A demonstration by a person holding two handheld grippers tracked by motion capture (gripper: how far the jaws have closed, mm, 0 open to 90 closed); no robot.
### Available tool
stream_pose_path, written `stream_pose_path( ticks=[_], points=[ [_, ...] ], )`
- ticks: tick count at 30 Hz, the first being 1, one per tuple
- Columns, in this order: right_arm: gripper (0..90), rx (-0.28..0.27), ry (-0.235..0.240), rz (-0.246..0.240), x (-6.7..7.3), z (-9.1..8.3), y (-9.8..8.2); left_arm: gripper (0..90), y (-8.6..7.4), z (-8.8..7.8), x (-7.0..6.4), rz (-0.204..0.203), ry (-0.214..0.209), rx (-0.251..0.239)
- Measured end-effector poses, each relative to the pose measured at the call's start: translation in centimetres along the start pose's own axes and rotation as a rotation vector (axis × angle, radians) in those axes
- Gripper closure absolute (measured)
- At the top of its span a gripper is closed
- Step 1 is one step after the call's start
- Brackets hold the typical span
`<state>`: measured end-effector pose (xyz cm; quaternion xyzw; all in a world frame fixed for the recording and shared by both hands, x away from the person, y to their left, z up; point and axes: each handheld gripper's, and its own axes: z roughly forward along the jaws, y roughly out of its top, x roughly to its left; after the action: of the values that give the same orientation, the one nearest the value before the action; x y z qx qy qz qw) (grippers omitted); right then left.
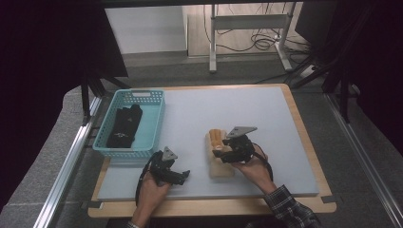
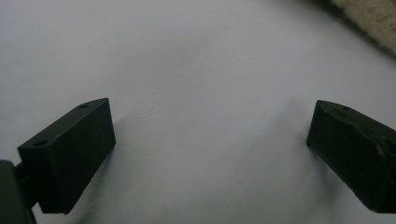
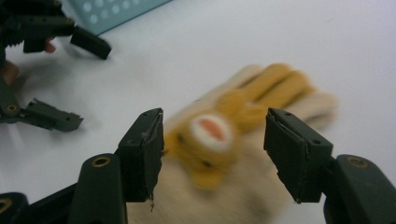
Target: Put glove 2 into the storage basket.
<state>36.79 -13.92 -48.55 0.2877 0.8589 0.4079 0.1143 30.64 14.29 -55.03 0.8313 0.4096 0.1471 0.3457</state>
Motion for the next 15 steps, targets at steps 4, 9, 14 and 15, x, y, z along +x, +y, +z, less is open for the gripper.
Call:
stream_pose_path(
  ticks=[4, 9, 14, 15],
  points=[
    [41.9, -0.03, -0.044, 0.025, -1.6, -2.1, -0.2, 1.2, 0.0, 0.0, 0.0, 0.0, 0.0, -0.001],
    [63.5, -0.011, -0.064, 0.069, -3.2, -3.4, -1.6, 1.2, 0.0, 0.0, 0.0, 0.002, -0.001, 0.002],
    [74.2, 0.032, -0.048, 0.066, -3.1, -3.4, -3.3, 1.2, 0.0, 0.0, 0.0, -0.001, -0.001, 0.001],
    [75.4, 0.039, -0.041, 0.064, -3.0, -3.3, -3.6, 1.2, 0.0, 0.0, 0.0, -0.001, -0.001, 0.001]
  ],
)
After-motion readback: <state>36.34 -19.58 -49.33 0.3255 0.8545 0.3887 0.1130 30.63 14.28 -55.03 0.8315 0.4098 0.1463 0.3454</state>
